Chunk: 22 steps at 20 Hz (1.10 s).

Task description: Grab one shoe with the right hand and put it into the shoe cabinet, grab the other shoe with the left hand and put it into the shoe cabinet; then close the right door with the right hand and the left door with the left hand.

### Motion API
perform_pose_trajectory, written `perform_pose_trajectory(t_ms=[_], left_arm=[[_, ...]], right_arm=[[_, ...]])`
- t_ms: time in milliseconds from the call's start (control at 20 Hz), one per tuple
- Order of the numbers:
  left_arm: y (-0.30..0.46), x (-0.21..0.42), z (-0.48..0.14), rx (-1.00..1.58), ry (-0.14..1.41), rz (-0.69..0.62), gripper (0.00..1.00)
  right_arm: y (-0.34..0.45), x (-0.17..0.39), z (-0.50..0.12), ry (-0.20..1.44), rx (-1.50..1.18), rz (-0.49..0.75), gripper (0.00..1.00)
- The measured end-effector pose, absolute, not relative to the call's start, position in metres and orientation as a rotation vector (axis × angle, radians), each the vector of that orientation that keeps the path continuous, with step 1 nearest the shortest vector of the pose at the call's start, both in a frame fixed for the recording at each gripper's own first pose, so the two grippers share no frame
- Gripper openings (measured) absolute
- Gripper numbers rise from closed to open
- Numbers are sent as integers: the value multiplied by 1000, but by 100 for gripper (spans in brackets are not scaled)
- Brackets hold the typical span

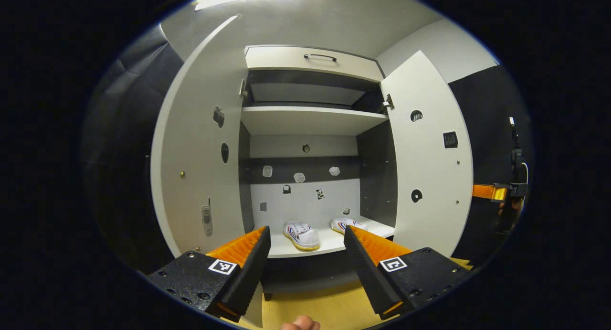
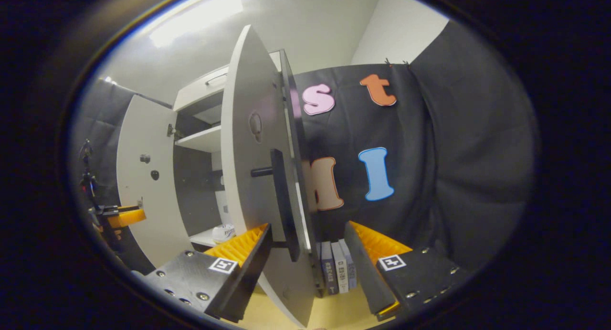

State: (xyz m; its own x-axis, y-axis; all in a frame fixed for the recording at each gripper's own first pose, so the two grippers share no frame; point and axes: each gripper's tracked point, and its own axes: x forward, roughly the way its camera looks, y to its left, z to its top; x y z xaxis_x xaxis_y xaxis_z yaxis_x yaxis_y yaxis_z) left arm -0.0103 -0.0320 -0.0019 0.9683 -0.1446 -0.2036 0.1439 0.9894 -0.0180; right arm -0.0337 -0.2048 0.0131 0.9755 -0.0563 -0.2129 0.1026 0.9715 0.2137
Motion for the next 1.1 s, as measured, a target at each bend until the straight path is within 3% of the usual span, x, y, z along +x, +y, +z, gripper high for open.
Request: perform_pose_trajectory(t_ms=[50, 100, 250, 600, 750, 850, 1100], left_arm=[[-25, -14, 4, 3, 191, -131, 93], [-19, -18, 10, 13, 177, -117, 96], [-7, -27, 18, 29, 150, -83, 93], [17, -43, 13, 29, 167, -26, 93], [34, -42, 10, 36, 164, 10, 93], [43, -45, 8, 39, 165, 32, 93], [68, -47, 6, 67, 168, 92, 93]], right_arm=[[-198, -33, 16, 207, 207, -83, 88], [-192, -30, 17, 208, 189, -80, 88], [-176, -26, 18, 212, 173, -55, 91], [-98, 6, 15, 216, 166, 95, 92], [-29, 22, 10, 226, 201, 270, 92], [4, 23, 9, 218, 227, 323, 89], [24, 44, 5, 95, 191, 285, 92]])
